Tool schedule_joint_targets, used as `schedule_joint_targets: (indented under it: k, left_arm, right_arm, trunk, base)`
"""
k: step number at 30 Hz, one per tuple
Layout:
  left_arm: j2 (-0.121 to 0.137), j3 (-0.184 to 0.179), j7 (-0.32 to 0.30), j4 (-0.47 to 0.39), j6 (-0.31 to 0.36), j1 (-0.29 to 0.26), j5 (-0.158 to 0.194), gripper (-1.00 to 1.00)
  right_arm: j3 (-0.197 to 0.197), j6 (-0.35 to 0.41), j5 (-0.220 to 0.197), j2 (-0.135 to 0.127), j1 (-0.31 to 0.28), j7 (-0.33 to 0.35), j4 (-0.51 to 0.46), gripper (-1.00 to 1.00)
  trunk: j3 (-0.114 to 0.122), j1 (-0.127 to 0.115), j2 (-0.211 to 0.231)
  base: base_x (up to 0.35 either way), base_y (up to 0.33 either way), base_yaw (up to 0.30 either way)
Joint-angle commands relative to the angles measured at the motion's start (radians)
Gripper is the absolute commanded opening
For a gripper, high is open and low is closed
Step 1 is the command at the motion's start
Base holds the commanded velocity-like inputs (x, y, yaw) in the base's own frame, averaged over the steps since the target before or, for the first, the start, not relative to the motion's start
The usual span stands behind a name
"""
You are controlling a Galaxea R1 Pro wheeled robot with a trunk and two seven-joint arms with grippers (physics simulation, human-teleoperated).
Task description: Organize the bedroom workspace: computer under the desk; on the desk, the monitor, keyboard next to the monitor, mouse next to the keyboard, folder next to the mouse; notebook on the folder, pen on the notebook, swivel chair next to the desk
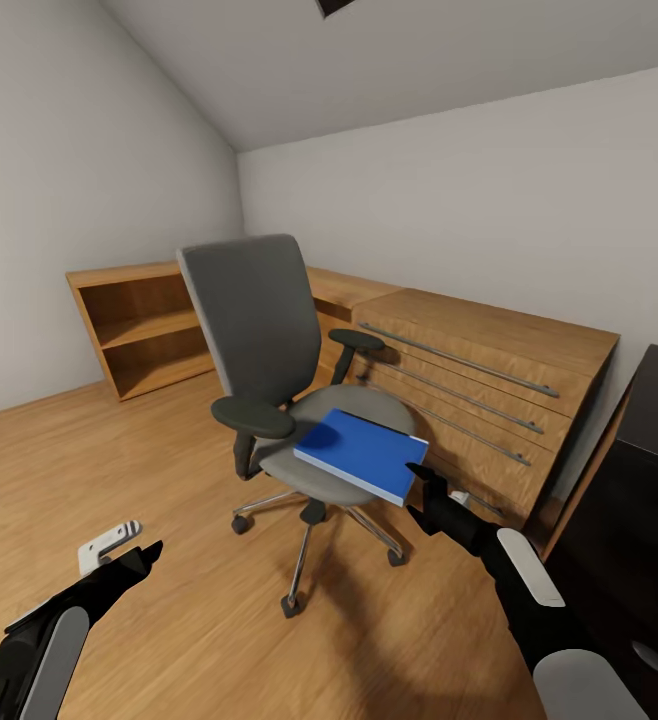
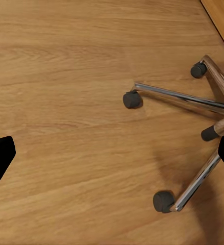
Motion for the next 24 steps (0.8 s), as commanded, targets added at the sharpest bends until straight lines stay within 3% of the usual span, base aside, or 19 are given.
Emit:
schedule_joint_targets:
  k: [1,24]
  left_arm:
    - [0.000,0.000,0.008,-0.001,0.004,0.000,0.011,1.00]
    - [0.000,0.000,0.008,-0.001,0.004,0.000,0.011,1.00]
  right_arm:
    - [-0.002,0.004,-0.011,0.000,0.000,-0.010,-0.001,1.00]
    - [-0.002,0.004,-0.013,0.005,0.000,-0.072,0.002,1.00]
  trunk:
    - [-0.001,0.000,0.000]
    - [-0.001,0.000,0.000]
  base:
    - [0.000,0.000,0.000]
    - [0.000,0.000,0.000]
